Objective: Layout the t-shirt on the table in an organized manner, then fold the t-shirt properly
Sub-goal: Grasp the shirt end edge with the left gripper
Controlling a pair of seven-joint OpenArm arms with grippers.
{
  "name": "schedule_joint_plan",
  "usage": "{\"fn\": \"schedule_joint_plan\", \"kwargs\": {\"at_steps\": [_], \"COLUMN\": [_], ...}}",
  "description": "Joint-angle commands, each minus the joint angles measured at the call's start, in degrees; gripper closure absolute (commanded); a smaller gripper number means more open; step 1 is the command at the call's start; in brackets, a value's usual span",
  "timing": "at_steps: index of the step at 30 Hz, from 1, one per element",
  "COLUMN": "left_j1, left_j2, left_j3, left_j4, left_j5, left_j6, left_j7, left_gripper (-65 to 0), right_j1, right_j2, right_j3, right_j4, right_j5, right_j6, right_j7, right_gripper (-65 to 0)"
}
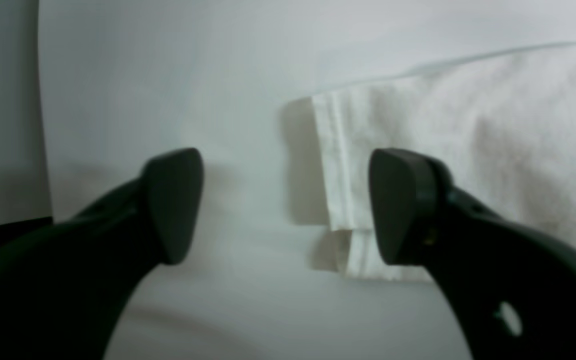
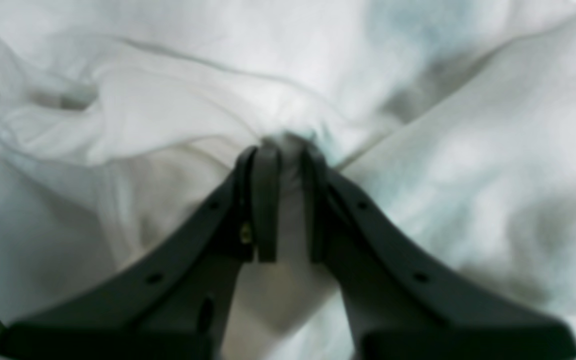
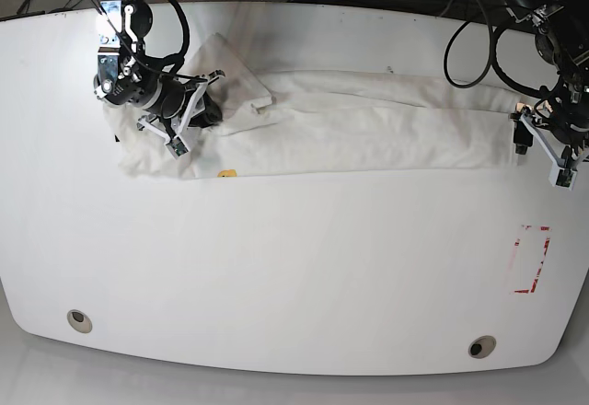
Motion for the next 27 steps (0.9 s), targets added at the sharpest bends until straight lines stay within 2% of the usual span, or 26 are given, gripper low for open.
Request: {"fn": "schedule_joint_plan", "kwargs": {"at_steps": [1,6,14,18,27], "left_j1": [-0.9,-2.9,-3.6,-3.6,-3.5], "left_j2": [-0.9,-0.9,-1.2,-2.6,-2.7], "left_j3": [0.0,-0.4,-2.7,-2.8,-2.8], "left_j4": [-0.9,-6.4,-17.4,-20.8,-22.2], "left_j5": [-0.6,-1.2,-11.0,-14.9,-16.3], "left_j6": [0.0,0.0,0.0,0.0,0.0], "left_j7": [-1.1,-1.1,-1.4,-1.4,-1.4], "left_gripper": [-54.4,-54.5,-54.5,-54.5,-54.5], "right_j1": [0.6,0.6,0.7,0.7,0.6], "right_j2": [0.6,0.6,0.6,0.6,0.6], "right_j3": [0.1,0.1,0.1,0.1,0.1], "right_j4": [0.8,0.8,0.8,0.8,0.8], "right_j5": [0.3,0.3,0.3,0.3,0.2], "right_j6": [0.4,0.4,0.4,0.4,0.4], "right_j7": [0.2,0.2,0.2,0.2,0.2], "right_gripper": [-8.2,-8.2,-8.2,-8.2,-8.2]}}
